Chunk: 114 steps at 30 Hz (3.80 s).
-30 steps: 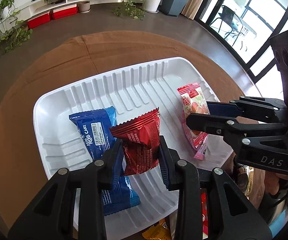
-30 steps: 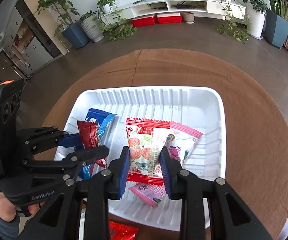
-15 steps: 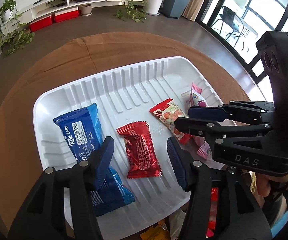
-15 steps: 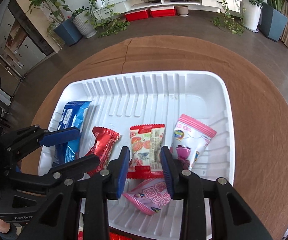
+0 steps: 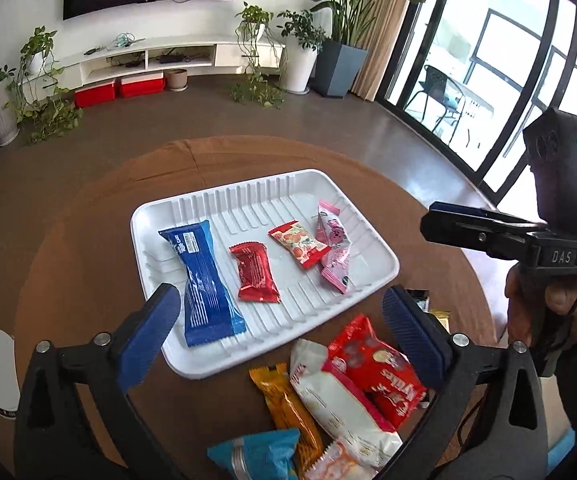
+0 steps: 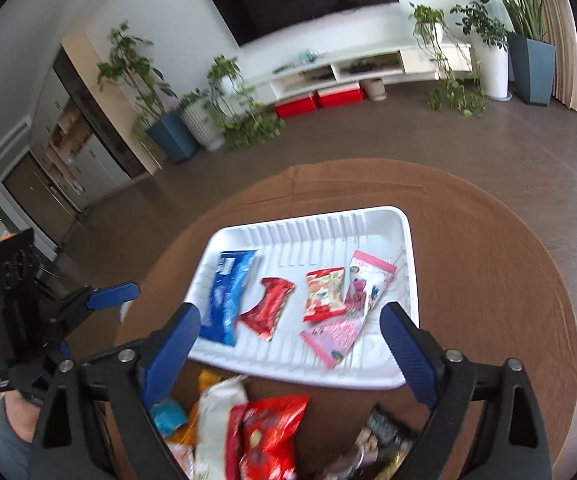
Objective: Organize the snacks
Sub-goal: 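Open both tools and withdraw them from the tray, then grasp the light blue chip bag with the left tool while the right tool grasps the clear white-bar packet, then carry the chip bag into the tray with the left tool while the right tool carries the clear packet there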
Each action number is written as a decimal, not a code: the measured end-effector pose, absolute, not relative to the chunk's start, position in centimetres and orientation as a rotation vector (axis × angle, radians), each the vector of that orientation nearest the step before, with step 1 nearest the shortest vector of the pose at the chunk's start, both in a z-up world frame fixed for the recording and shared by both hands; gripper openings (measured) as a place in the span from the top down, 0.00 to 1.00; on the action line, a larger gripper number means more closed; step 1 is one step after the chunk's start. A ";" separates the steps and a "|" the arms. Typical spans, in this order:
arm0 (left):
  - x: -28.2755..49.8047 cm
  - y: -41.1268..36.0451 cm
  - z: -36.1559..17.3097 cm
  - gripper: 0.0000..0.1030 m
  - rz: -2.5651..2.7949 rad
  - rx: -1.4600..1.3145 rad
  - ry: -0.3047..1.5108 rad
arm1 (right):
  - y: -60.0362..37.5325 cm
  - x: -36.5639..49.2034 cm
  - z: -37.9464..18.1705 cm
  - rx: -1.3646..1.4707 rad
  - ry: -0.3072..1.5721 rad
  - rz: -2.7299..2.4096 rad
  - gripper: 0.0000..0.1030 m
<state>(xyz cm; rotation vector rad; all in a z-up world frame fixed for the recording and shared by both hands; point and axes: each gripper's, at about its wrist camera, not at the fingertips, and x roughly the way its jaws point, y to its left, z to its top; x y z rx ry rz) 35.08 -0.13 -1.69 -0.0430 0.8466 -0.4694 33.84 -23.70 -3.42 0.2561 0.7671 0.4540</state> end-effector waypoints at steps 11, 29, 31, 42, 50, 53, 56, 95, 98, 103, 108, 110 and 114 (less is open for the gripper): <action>21.7 1.6 -4.3 0.00 -0.386 -0.016 0.792 | -26.2 20.2 -8.3 0.302 0.738 0.418 0.05; 19.3 3.9 -9.2 0.00 -0.277 -0.184 0.948 | -21.5 11.7 -14.2 0.266 0.832 0.452 0.06; 20.2 4.0 -9.4 0.00 -0.264 -0.179 0.960 | -21.3 11.6 -14.3 0.261 0.834 0.457 0.06; 25.2 4.6 -11.4 0.06 -0.248 -0.133 1.054 | -20.9 11.5 -14.6 0.249 0.847 0.454 0.12; 26.1 4.0 -12.4 0.34 -0.284 -0.115 1.081 | -19.4 11.3 -14.8 0.207 0.864 0.481 0.13; 26.1 4.3 -12.7 0.50 -0.293 -0.117 1.091 | -18.9 11.3 -14.9 0.192 0.868 0.488 0.13; 26.1 4.4 -12.9 0.57 -0.307 -0.114 1.093 | -18.1 11.4 -14.8 0.176 0.872 0.502 0.14; 18.6 7.2 -12.2 0.59 -0.289 -0.174 1.032 | -5.9 17.7 -15.3 -0.321 0.935 0.567 0.70; 18.4 7.1 -12.2 0.60 -0.290 -0.161 1.029 | -6.0 17.6 -15.2 -0.307 0.947 0.574 0.74; 18.1 7.0 -12.1 0.62 -0.302 -0.157 1.020 | -7.3 17.2 -15.2 -0.232 0.965 0.582 0.77; 17.6 7.2 -11.8 0.63 -0.314 -0.176 1.004 | -9.0 16.4 -14.5 -0.157 0.958 0.584 0.79; 17.4 7.2 -11.7 0.64 -0.317 -0.177 1.003 | -9.6 16.0 -14.0 -0.129 0.951 0.590 0.79; 16.9 7.0 -11.4 0.64 -0.328 -0.171 0.990 | -10.5 15.4 -13.3 -0.073 0.946 0.604 0.79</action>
